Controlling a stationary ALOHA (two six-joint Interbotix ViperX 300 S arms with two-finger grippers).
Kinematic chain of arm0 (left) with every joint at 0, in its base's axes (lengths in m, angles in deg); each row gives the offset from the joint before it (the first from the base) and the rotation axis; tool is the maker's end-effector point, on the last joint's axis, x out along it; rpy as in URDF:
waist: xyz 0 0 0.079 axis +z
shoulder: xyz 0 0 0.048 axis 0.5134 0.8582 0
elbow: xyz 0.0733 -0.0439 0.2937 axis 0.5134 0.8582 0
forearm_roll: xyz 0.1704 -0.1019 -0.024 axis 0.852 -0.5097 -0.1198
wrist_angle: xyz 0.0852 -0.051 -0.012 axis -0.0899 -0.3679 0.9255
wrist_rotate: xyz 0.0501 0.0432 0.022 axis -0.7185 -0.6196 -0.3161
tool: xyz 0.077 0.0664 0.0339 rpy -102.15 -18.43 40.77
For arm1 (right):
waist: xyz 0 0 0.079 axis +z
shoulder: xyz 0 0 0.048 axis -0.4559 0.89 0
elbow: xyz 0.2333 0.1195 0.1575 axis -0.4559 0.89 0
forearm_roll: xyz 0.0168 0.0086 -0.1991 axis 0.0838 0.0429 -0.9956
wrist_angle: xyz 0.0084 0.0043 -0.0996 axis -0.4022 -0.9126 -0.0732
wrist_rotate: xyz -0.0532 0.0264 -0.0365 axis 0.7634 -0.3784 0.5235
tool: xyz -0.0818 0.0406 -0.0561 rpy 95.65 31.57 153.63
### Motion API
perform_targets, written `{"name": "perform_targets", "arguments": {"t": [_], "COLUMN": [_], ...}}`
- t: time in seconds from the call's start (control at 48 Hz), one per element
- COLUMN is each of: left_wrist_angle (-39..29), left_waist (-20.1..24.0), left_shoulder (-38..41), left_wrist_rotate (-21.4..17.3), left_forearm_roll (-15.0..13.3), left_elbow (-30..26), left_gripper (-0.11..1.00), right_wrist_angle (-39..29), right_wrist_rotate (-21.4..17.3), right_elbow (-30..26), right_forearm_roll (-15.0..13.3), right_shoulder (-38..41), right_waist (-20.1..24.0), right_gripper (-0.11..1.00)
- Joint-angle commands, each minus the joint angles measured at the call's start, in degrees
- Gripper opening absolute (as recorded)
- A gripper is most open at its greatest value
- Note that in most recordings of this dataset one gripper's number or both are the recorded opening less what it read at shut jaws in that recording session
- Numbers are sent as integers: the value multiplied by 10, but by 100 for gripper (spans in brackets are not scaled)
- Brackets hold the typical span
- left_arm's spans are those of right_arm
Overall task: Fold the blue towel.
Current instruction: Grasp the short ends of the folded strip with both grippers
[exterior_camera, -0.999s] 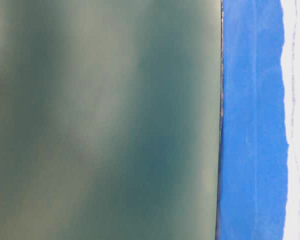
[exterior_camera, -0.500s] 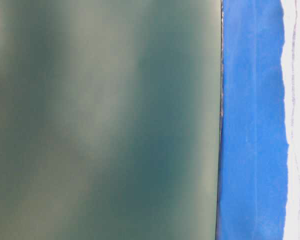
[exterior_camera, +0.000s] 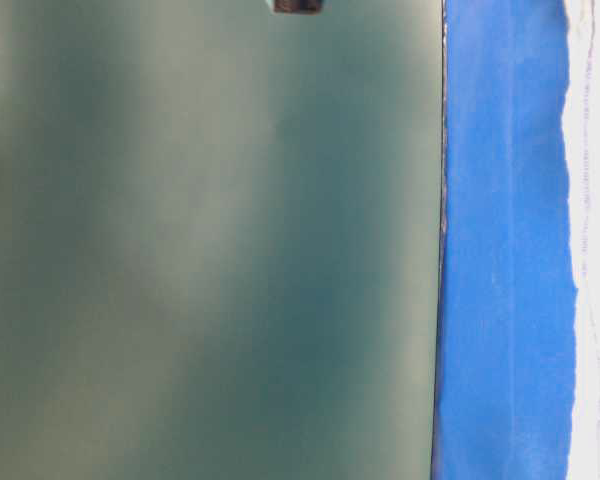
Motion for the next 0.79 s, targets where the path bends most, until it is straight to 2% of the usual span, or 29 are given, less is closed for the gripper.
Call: {"name": "perform_targets", "arguments": {"t": [0.0, 0.083, 0.146, 0.25, 0.333, 0.375, 0.416, 0.458, 0.77], "left_wrist_angle": [4, 4, 4, 1, -8, -13, -19, -25, -53], "left_waist": [10, 17, 19, 18, 12, 10, 6, 4, -11], "left_shoulder": [5, 7, 7, 7, 7, 7, 7, 6, -7], "left_wrist_rotate": [-1, -1, -1, -2, -2, -2, -2, -2, 0], "left_forearm_roll": [1, 1, 1, 1, 1, 1, 1, 1, 1], "left_elbow": [-8, -7, -8, -8, -7, -7, -7, -8, -12], "left_gripper": [77, 74, 68, 44, 25, 15, 8, 3, 2], "right_wrist_angle": [4, 4, 4, 4, 5, 4, 5, 4, 3], "right_wrist_rotate": [1, 2, 3, 3, 3, 3, 3, 3, 3], "right_elbow": [-8, -7, -8, -9, -10, -10, -11, -10, -11], "right_forearm_roll": [-3, -4, -8, -18, -22, -24, -24, -25, -25], "right_shoulder": [1, 2, 1, 1, 1, 1, 1, 0, -20], "right_waist": [-2, -2, -2, 4, 11, 13, 15, 15, 14], "right_gripper": [60, 60, 60, 54, 36, 23, 11, 5, 5]}}
